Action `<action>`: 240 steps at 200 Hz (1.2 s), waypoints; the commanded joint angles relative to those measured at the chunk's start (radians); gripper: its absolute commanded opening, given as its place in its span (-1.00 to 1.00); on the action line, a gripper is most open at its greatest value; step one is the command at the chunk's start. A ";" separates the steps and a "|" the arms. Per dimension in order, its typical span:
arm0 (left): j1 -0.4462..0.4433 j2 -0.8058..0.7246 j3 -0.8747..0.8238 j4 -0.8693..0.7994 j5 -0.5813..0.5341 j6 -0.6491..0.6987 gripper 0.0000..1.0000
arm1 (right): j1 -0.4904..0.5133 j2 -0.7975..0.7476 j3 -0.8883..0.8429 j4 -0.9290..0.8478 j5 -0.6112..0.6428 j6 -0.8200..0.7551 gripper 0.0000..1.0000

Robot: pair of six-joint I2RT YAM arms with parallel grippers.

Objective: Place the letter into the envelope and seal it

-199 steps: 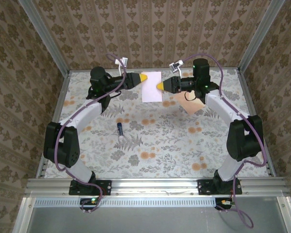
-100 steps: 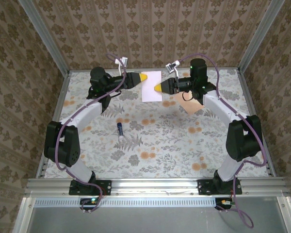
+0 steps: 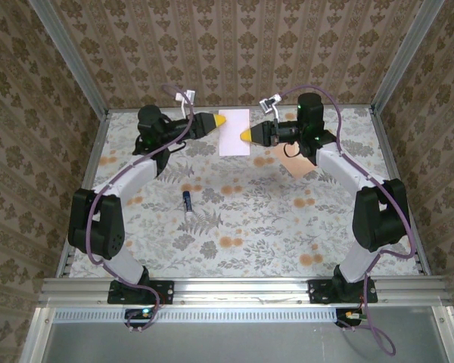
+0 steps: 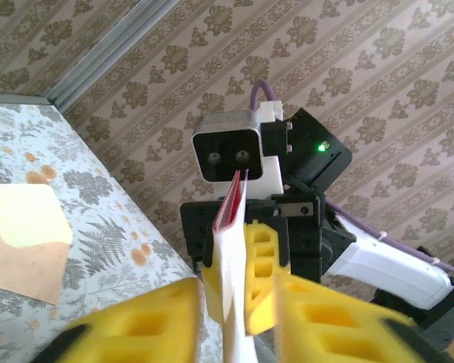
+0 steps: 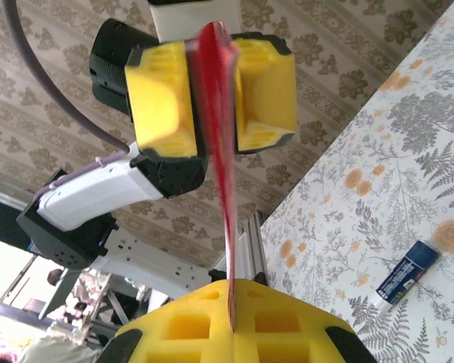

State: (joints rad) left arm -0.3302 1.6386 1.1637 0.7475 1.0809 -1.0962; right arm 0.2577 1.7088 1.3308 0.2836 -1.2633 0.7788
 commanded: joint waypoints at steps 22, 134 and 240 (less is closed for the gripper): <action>0.085 -0.118 -0.050 -0.250 -0.045 0.209 0.50 | 0.031 0.017 -0.006 -0.090 0.116 0.044 -1.00; 0.120 -0.417 -0.075 -1.143 -0.514 0.810 1.00 | 0.145 0.312 0.027 -0.256 0.363 0.094 -1.00; 0.122 -0.454 -0.229 -1.015 -0.490 0.724 1.00 | 0.195 0.458 0.134 -0.428 0.447 -0.031 -1.00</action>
State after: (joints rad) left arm -0.2142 1.2129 0.9588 -0.3229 0.5888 -0.3470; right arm 0.4435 2.1380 1.4326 -0.0925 -0.8478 0.7876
